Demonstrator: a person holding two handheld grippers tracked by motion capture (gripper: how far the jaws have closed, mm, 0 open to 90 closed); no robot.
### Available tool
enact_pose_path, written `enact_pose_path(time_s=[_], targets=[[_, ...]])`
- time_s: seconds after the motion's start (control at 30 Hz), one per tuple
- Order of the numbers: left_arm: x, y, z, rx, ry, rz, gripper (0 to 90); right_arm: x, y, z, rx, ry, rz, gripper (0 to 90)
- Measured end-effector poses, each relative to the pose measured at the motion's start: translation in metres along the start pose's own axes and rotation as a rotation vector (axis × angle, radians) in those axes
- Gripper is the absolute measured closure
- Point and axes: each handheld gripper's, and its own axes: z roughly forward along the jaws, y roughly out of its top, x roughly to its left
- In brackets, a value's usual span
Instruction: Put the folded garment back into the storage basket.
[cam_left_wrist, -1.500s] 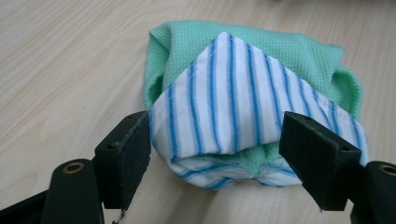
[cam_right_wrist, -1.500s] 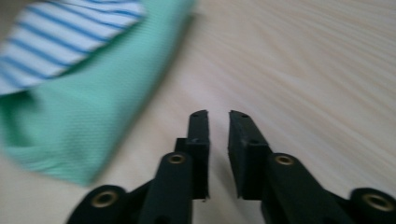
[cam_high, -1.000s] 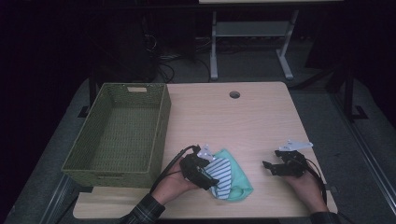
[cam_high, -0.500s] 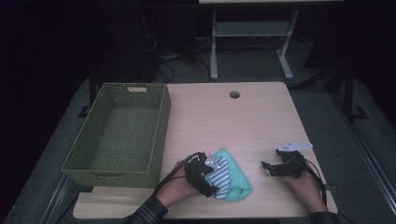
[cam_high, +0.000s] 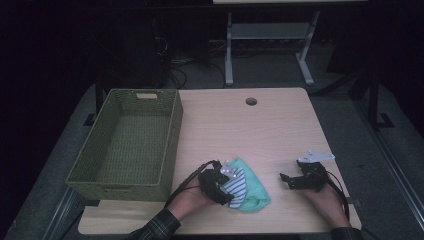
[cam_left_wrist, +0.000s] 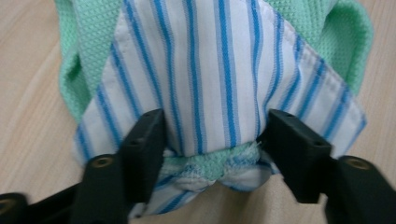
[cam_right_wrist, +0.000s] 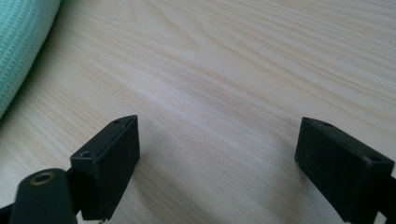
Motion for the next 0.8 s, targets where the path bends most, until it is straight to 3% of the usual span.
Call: enact_pose_path(time_s=[0.13,0.33,0.5,0.53,0.8], targets=[[0.004,0.001,0.000,-0.013,-0.004,-0.008,55.2,0.000,0.000,0.000,0.003,-0.002,0.004,11.9],[0.007,0.003,0.000,-0.015,-0.023,-0.003,67.2,0.001,0.000,0.001,0.007,-0.004,0.008,10.0],[0.011,0.002,-0.001,-0.024,-0.047,-0.028,70.2,0.001,0.000,0.001,0.007,-0.006,0.010,9.9],[0.011,0.002,0.000,-0.037,-0.053,-0.048,70.4,0.001,0.000,0.000,0.007,-0.008,0.008,9.9],[0.015,0.008,-0.010,-0.042,-0.081,-0.058,71.0,0.001,0.000,0.000,0.007,-0.010,0.011,9.8]])
